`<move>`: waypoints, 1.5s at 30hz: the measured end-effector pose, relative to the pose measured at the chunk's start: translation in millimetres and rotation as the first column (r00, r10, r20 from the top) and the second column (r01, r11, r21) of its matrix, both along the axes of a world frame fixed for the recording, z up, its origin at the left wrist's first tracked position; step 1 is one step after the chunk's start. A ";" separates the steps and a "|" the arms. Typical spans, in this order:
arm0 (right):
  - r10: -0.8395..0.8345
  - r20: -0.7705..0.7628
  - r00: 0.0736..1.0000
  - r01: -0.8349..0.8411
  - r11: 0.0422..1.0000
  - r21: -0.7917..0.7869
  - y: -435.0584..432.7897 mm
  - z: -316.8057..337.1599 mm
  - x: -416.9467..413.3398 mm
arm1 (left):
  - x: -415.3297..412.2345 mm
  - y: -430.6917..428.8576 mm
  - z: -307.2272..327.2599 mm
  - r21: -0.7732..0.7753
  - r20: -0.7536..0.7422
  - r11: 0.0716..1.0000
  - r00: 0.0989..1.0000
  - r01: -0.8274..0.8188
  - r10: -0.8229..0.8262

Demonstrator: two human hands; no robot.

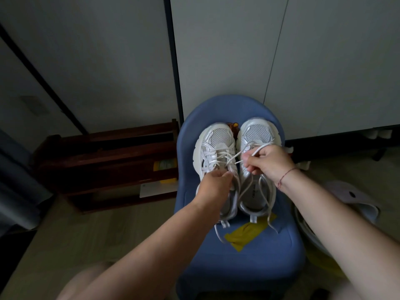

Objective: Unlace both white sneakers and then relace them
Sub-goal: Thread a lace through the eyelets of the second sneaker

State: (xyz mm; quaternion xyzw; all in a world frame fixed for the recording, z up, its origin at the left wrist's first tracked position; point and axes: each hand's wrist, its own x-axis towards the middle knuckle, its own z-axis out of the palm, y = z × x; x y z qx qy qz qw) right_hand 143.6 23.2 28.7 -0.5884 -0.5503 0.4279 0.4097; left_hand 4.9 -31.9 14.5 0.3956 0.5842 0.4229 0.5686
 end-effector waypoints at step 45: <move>0.179 0.397 0.900 -0.166 0.984 -0.067 6.7 -3.4 -9.9 | 13.9 3.5 -2.9 -0.331 0.610 0.935 0.727 -0.127 0.315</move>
